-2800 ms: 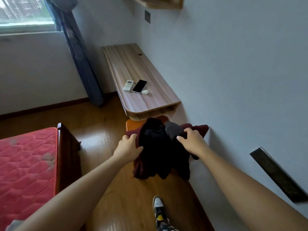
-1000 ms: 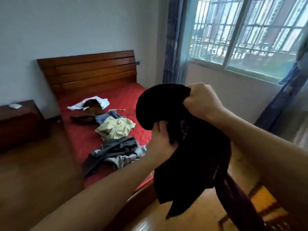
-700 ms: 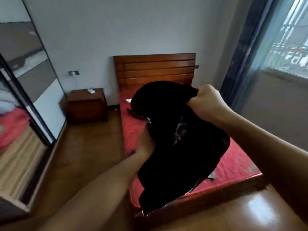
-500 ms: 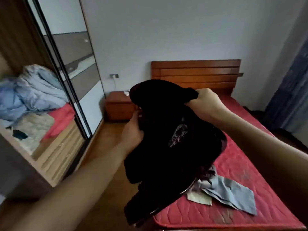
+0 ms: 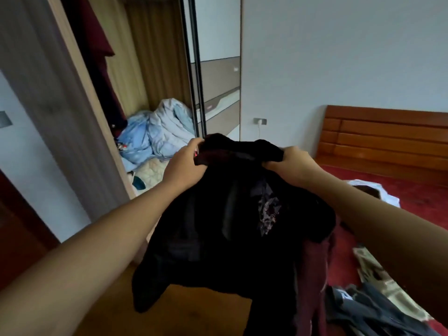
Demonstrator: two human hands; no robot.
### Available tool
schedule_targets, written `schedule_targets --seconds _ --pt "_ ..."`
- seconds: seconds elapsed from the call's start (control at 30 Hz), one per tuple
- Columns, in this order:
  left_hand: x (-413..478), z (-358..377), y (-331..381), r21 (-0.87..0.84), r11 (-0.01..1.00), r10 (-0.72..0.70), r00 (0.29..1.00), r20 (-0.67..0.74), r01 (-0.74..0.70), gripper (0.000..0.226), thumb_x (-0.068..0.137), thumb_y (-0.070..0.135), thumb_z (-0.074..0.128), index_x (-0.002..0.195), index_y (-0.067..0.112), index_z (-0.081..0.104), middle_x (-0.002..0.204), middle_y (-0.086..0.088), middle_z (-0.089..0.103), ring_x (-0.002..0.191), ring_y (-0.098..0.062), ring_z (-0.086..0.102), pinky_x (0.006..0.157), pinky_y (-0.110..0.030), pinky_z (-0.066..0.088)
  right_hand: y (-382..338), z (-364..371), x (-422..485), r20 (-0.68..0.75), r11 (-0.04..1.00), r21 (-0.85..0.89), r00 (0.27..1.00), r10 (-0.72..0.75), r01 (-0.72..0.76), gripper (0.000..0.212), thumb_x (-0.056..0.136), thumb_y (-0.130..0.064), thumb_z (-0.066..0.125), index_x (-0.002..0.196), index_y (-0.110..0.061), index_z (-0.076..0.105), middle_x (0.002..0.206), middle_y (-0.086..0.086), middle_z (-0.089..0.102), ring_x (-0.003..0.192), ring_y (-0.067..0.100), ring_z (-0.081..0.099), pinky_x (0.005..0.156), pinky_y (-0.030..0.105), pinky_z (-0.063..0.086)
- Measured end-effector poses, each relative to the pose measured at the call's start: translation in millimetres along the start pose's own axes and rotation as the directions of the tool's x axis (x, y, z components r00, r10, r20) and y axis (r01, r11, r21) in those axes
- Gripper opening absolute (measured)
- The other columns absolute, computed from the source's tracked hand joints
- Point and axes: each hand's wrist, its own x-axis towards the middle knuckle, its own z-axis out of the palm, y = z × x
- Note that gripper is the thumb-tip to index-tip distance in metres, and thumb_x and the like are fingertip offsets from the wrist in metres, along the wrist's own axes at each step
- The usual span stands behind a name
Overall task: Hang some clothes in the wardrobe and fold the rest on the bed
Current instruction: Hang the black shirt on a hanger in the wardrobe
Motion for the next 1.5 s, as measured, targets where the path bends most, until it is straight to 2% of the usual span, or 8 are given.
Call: schedule_targets --seconds 0.13,0.3,0.6,0.87,1.0,1.13,1.33,1.5 --pt "37.8 -16.6 -58.0 0.246 0.965 0.093 0.996 0.015 -0.094 0.058 0.086 0.029 0.062 0.14 0.042 0.046 0.114 0.002 0.048 0.098 -0.022 0.058 0.079 -0.04 0.053 -38.1 47.4 65.5 0.028 0.993 -0.076 0.996 -0.085 0.087 0.04 0.08 -0.055 0.072 0.1 -0.021 0.068 0.087 0.004 0.07 0.08 0.023 0.064 0.075 0.036 0.054" --pt "72.5 -19.6 -99.4 0.307 0.918 0.23 0.967 0.107 -0.252 0.037 0.073 -0.004 0.052 0.103 0.018 0.058 0.098 -0.005 0.063 0.097 -0.034 0.06 0.063 -0.035 0.041 -82.6 92.5 123.3 0.172 0.914 -0.28 0.952 -0.255 0.295 0.054 0.077 -0.061 0.072 0.113 -0.021 0.063 0.102 0.006 0.068 0.095 0.028 0.064 0.085 0.044 0.055" --pt "152.0 -26.3 -106.1 0.148 0.985 0.107 0.989 -0.1 -0.092 0.033 0.067 -0.002 0.044 0.084 0.024 0.054 0.067 -0.003 0.055 0.065 -0.03 0.051 0.053 -0.033 0.03 -52.9 139.5 204.9 0.146 0.75 -0.539 0.92 -0.365 0.383 0.118 0.07 -0.076 0.071 0.152 -0.036 -0.005 0.102 0.014 0.069 0.091 0.039 0.067 0.064 0.041 0.052" --pt "260.3 -22.7 -117.4 0.027 0.994 0.106 0.963 -0.247 -0.102 0.034 0.063 -0.003 0.038 0.074 0.025 0.054 0.066 0.007 0.057 0.073 -0.022 0.059 0.058 -0.034 0.036 -14.4 224.4 312.3 0.024 0.956 -0.198 0.976 -0.217 0.217 0.096 0.083 -0.042 0.072 0.152 -0.03 0.006 0.138 0.008 0.048 0.124 0.034 0.051 0.087 0.051 0.056" --pt "318.2 -16.9 -133.2 0.045 0.995 0.101 0.946 -0.307 -0.092 0.028 0.066 -0.008 0.043 0.071 0.018 0.052 0.065 -0.004 0.055 0.064 -0.021 0.054 0.057 -0.038 0.039 -38.4 263.9 379.3 0.098 0.94 0.069 0.935 -0.34 0.334 0.087 0.083 -0.037 0.066 0.151 -0.023 0.014 0.139 0.011 0.046 0.122 0.036 0.053 0.09 0.05 0.053" --pt "363.4 -25.1 -145.5 0.086 0.996 0.061 0.916 -0.396 -0.03 0.028 0.069 -0.008 0.048 0.069 0.019 0.053 0.065 0.001 0.059 0.062 -0.009 0.055 0.057 -0.036 0.043 -55.1 292.0 413.7 -0.114 0.806 0.394 0.894 -0.433 0.441 0.087 0.082 -0.027 0.068 0.152 -0.027 0.016 0.149 0.004 0.026 0.125 0.036 0.05 0.095 0.05 0.054" --pt "405.8 -50.2 -172.3 0.094 0.993 -0.007 0.849 -0.528 0.066 0.032 0.068 -0.012 0.048 0.066 0.019 0.055 0.063 0.012 0.058 0.061 0.003 0.051 0.055 -0.018 0.039 -70.2 317.7 469.4 -0.062 0.729 -0.057 0.726 -0.685 0.683 0.061 0.085 -0.049 0.063 0.133 -0.014 0.05 0.129 0.011 0.05 0.124 0.037 0.047 0.101 0.06 0.044" --pt "437.3 -50.3 -199.2 0.076 0.993 -0.025 0.817 -0.577 0.084 0.027 0.065 -0.008 0.045 0.066 0.016 0.055 0.058 0.02 0.054 0.059 0.004 0.05 0.053 -0.016 0.037 -116.5 332.7 525.4 0.172 0.792 -0.154 0.805 -0.568 0.591 0.068 0.094 -0.045 0.055 0.148 -0.014 0.026 0.15 0.005 0.034 0.151 0.033 0.015 0.115 0.072 0.014"
